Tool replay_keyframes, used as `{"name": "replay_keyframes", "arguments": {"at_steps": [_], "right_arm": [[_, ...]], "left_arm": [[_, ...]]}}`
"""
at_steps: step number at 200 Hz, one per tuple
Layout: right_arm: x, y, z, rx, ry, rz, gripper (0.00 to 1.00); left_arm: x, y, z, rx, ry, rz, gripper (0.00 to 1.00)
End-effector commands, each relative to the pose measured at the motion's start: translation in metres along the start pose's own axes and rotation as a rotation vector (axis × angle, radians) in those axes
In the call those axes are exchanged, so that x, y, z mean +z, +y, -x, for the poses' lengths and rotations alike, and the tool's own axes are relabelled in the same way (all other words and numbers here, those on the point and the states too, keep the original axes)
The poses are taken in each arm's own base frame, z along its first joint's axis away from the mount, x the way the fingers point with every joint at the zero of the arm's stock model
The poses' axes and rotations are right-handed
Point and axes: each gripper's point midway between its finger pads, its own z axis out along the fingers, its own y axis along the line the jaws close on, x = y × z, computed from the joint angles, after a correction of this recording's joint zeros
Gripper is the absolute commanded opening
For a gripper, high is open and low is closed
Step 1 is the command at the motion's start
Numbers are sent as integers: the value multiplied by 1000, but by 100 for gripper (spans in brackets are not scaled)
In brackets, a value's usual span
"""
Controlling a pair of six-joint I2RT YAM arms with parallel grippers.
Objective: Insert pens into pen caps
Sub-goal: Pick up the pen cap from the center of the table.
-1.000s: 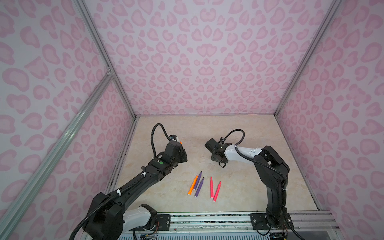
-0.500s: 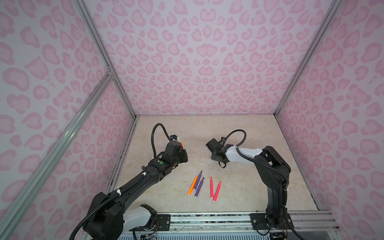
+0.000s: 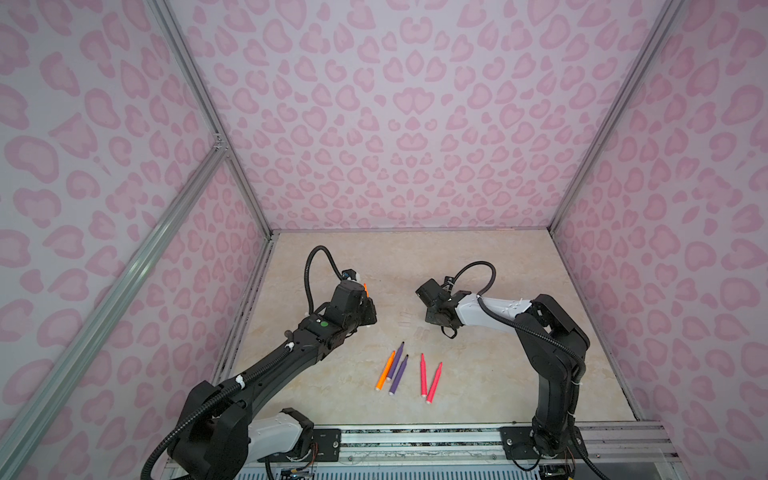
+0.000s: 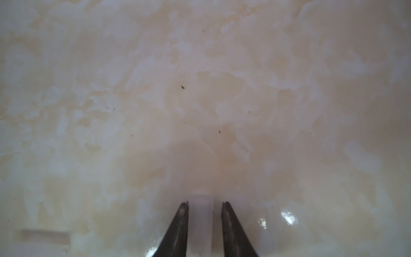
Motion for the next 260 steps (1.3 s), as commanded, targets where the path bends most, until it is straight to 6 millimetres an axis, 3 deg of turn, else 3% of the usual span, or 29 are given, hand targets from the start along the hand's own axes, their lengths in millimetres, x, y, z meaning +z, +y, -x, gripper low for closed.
{"name": "replay_keyframes", "arguments": {"at_steps": [1, 85, 148, 170, 196, 236, 260], "right_arm": [[2, -2, -14, -28, 57, 2, 29], [10, -9, -13, -45, 64, -23, 23], [13, -7, -15, -48, 68, -9, 8], [6, -7, -9, -36, 51, 8, 3], [-23, -5, 15, 5, -14, 74, 0], [-104, 5, 66, 102, -170, 254, 0], [-150, 14, 83, 170, -241, 427, 0]], "left_arm": [[0, -6, 9, 0, -24, -19, 3], [1, -9, 7, 7, -14, -26, 3], [0, -15, 6, 14, -10, -53, 3], [-3, -30, 4, 32, -16, -143, 4], [-17, -66, 1, 79, -37, -332, 4], [-55, -134, -19, 214, -54, -608, 4], [-78, -155, -25, 244, -80, -763, 4]]}}
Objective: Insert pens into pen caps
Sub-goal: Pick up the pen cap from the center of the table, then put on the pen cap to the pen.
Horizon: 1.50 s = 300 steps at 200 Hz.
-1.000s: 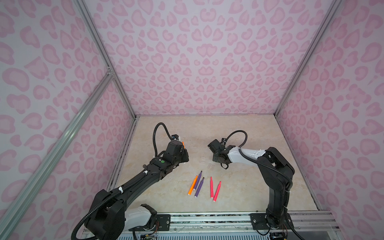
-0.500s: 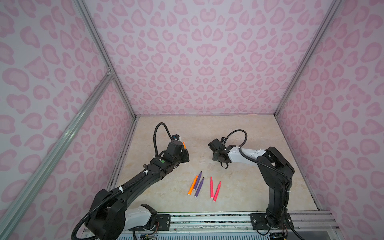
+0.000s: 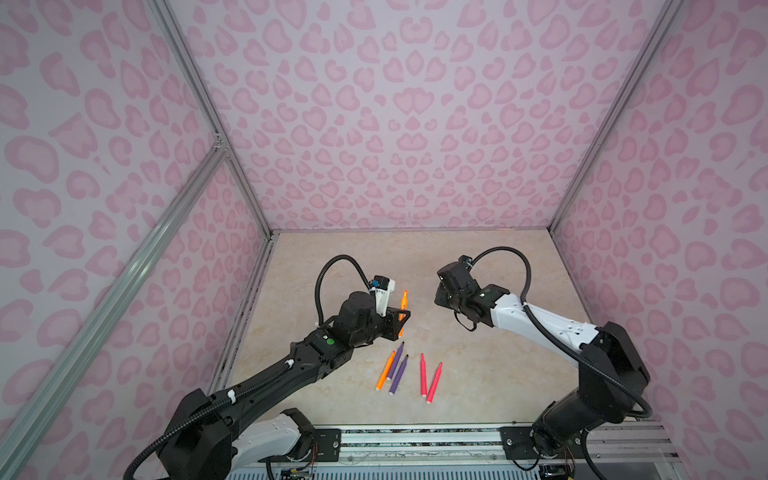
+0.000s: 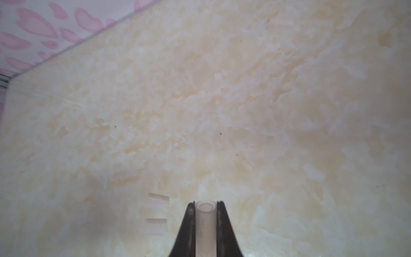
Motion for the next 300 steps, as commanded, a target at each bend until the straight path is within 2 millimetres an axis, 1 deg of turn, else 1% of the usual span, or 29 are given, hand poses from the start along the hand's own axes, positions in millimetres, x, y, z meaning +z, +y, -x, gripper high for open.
{"name": "replay_keyframes", "arguments": {"at_steps": [1, 15, 39, 64, 89, 109, 126, 151, 192, 221, 255, 300], "right_arm": [[-25, 18, 14, 63, -50, 133, 0], [-45, 25, 23, 94, -95, 212, 0], [-73, 32, 30, 130, -149, 350, 0], [-101, 33, 39, 150, -207, 441, 0], [-118, 36, 44, 158, -239, 502, 0], [-129, 41, 47, 170, -248, 555, 0], [-136, 48, 50, 171, -251, 592, 0], [-142, 55, 47, 162, -235, 619, 0], [-150, 67, 32, 145, -223, 660, 0], [-155, 69, 32, 130, -237, 656, 0], [-150, 68, 22, 140, -226, 656, 0], [-144, 70, 14, 136, -213, 650, 0]], "left_arm": [[-9, -42, 14, 68, -78, -204, 4], [-16, -53, 13, 86, -88, -258, 4], [-24, -71, 12, 110, -86, -333, 4], [-30, -94, 6, 135, -66, -418, 4], [-30, -108, -1, 162, -46, -453, 4], [-26, -113, -6, 170, -26, -465, 4], [-21, -112, -8, 173, -9, -455, 4], [-12, -103, -9, 167, 2, -402, 4], [1, -94, -12, 144, 38, -346, 4], [7, -88, -14, 137, 48, -316, 4], [10, -85, -13, 133, 48, -295, 4], [10, -84, -12, 133, 46, -286, 4]]}}
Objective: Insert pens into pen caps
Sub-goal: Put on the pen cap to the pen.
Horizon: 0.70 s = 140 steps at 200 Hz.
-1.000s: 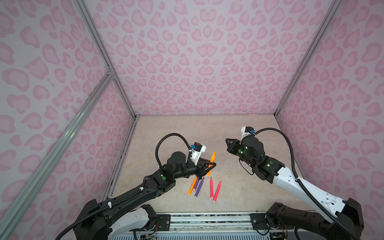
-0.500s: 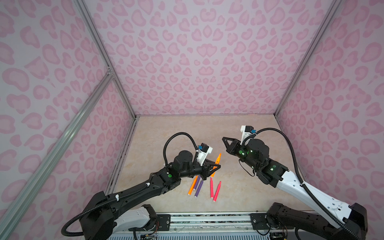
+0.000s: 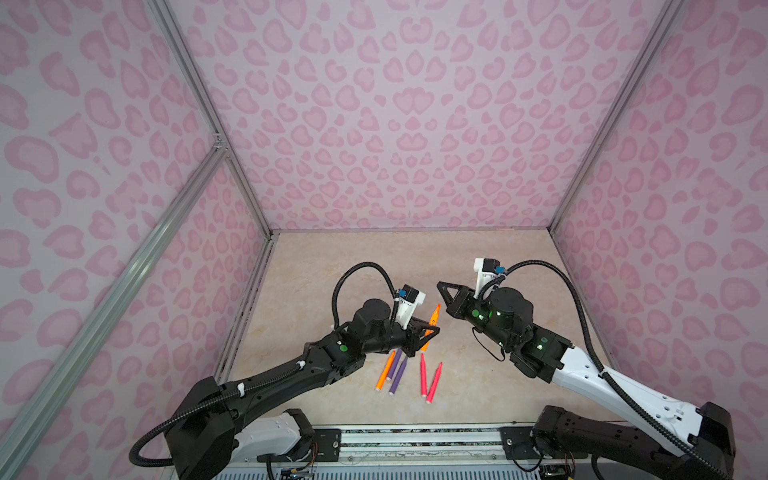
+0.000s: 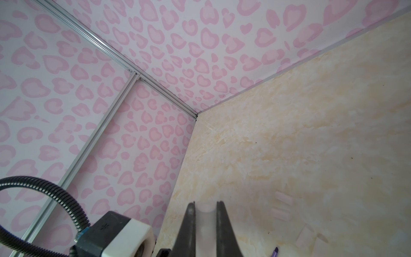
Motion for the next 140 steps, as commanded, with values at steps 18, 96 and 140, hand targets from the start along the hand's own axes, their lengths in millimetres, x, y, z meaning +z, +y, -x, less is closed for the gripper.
{"name": "replay_keyframes", "arguments": {"at_steps": [18, 96, 140], "right_arm": [[3, -2, -2, 8, -21, -4, 0], [1, -2, -10, 16, -16, 2, 0], [1, 2, -18, 17, -10, 12, 0]], "left_arm": [[-1, -1, 11, 20, -31, 11, 4], [-3, 2, 12, 20, -38, 37, 4], [-5, 2, 14, 18, -43, 39, 4]]}}
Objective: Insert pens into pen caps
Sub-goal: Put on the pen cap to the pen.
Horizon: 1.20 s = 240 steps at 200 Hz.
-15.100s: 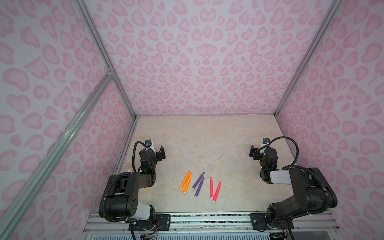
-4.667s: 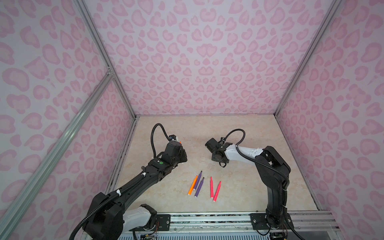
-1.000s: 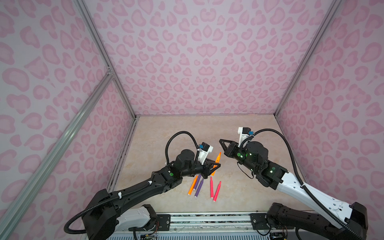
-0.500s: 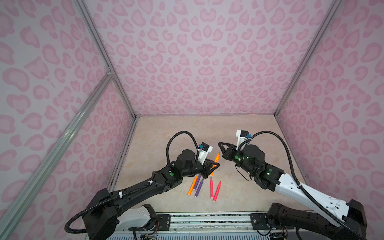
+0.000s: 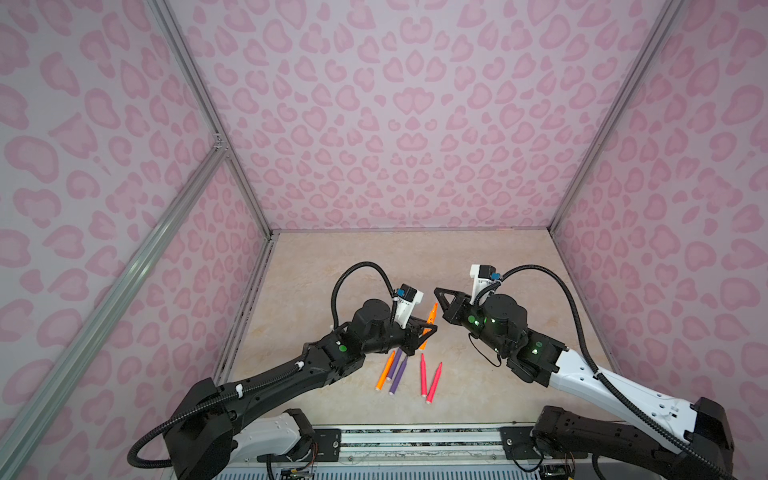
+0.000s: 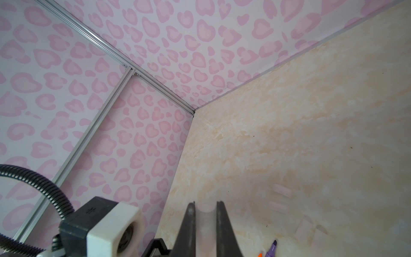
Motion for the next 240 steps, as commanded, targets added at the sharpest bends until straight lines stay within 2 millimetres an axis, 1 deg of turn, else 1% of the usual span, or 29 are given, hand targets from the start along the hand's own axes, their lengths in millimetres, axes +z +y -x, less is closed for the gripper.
{"name": "replay_keyframes", "arguments": {"at_steps": [1, 33, 74, 84, 124, 167, 210, 240], "right_arm": [[1, 3, 0, 11, -19, 15, 0], [1, 7, -4, 9, -21, 22, 0], [2, 8, -9, 17, -23, 30, 0], [2, 8, -12, 16, -20, 34, 0], [5, 22, -26, -2, -6, 90, 0], [10, 26, -36, -10, 7, 133, 0], [2, 33, -36, -4, -18, 200, 0], [-3, 42, -36, -23, -13, 260, 0]], "left_arm": [[-3, -5, 11, 21, -30, -8, 4], [-4, -5, 12, 20, -36, -4, 4], [-8, -5, 16, -4, -50, -19, 4], [-8, -5, 16, -12, -51, -25, 4], [-13, -2, 19, -60, -64, -62, 4], [-21, -2, 25, -88, -89, -100, 4], [-26, 2, 29, -126, -104, -119, 4], [-29, -3, 32, -134, -101, -159, 4]]}}
